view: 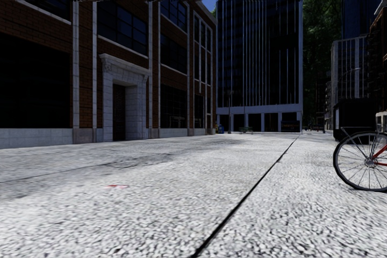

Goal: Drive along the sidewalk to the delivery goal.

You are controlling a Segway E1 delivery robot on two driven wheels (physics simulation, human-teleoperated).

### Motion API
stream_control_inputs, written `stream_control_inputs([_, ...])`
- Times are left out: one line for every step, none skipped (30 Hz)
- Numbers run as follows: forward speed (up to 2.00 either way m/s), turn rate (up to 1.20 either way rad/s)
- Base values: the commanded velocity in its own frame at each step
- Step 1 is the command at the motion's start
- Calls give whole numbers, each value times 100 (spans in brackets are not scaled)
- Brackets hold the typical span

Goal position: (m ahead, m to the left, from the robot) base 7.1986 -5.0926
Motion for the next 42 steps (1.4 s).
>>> stream_control_inputs([133,-33])
stream_control_inputs([133,-27])
stream_control_inputs([133,-26])
stream_control_inputs([133,-25])
stream_control_inputs([133,-25])
stream_control_inputs([133,-25])
stream_control_inputs([133,-25])
stream_control_inputs([133,-25])
stream_control_inputs([133,-25])
stream_control_inputs([133,-25])
stream_control_inputs([133,-15])
stream_control_inputs([133,-7])
stream_control_inputs([133,-7])
stream_control_inputs([133,-5])
stream_control_inputs([133,-4])
stream_control_inputs([133,-11])
stream_control_inputs([133,-11])
stream_control_inputs([133,-19])
stream_control_inputs([133,-24])
stream_control_inputs([133,-30])
stream_control_inputs([133,-30])
stream_control_inputs([133,-39])
stream_control_inputs([133,-42])
stream_control_inputs([133,-42])
stream_control_inputs([133,-43])
stream_control_inputs([133,-43])
stream_control_inputs([133,-44])
stream_control_inputs([133,-44])
stream_control_inputs([133,-44])
stream_control_inputs([133,-44])
stream_control_inputs([133,-44])
stream_control_inputs([133,-44])
stream_control_inputs([134,-44])
stream_control_inputs([134,-44])
stream_control_inputs([135,-44])
stream_control_inputs([135,-44])
stream_control_inputs([135,-44])
stream_control_inputs([135,-44])
stream_control_inputs([135,-44])
stream_control_inputs([136,-44])
stream_control_inputs([136,-44])
stream_control_inputs([136,-44])
